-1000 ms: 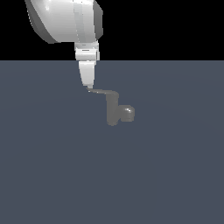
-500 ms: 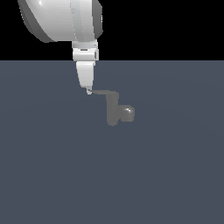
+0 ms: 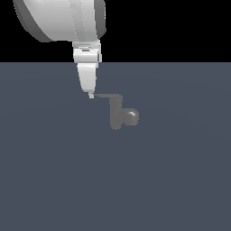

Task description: Turn on the faucet by rotating a designated handle.

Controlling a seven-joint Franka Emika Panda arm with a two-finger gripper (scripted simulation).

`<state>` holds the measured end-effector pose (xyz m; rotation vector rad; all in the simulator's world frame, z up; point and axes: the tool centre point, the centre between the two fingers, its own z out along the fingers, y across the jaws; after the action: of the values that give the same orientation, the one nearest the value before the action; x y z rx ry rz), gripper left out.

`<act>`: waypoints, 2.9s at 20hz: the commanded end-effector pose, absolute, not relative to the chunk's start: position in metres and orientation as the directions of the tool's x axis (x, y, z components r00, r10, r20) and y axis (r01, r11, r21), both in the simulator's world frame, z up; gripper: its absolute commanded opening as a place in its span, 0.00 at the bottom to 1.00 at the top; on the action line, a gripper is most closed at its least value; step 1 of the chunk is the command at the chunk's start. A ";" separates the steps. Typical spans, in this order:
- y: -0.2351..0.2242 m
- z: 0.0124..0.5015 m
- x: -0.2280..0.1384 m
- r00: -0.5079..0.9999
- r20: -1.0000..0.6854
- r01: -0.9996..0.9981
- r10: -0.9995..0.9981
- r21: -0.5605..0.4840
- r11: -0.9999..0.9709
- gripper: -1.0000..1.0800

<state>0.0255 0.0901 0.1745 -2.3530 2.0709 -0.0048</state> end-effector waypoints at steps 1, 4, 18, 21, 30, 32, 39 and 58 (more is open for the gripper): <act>0.078 0.174 0.019 0.117 0.000 -0.993 -0.993 -0.005 -0.117 0.00; 0.072 0.174 0.011 0.117 0.000 -0.993 -0.993 -0.004 -0.117 0.00; 0.042 0.173 -0.027 0.118 0.000 -0.993 -0.993 0.000 -0.118 0.00; 0.044 0.175 -0.023 0.128 -0.002 -0.992 -0.992 -0.006 -0.128 0.00; -0.016 0.174 -0.029 0.121 -0.001 -0.993 -0.993 -0.002 -0.121 0.00; -0.029 0.173 -0.030 0.119 0.000 -0.993 -0.993 -0.001 -0.119 0.00; -0.016 0.175 -0.021 0.157 -0.010 -0.988 -0.988 -0.003 -0.157 0.00; -0.077 0.173 0.014 0.127 -0.002 -0.992 -0.992 -0.001 -0.127 0.00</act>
<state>0.0116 -0.0521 0.1749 -2.3880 2.0305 0.0113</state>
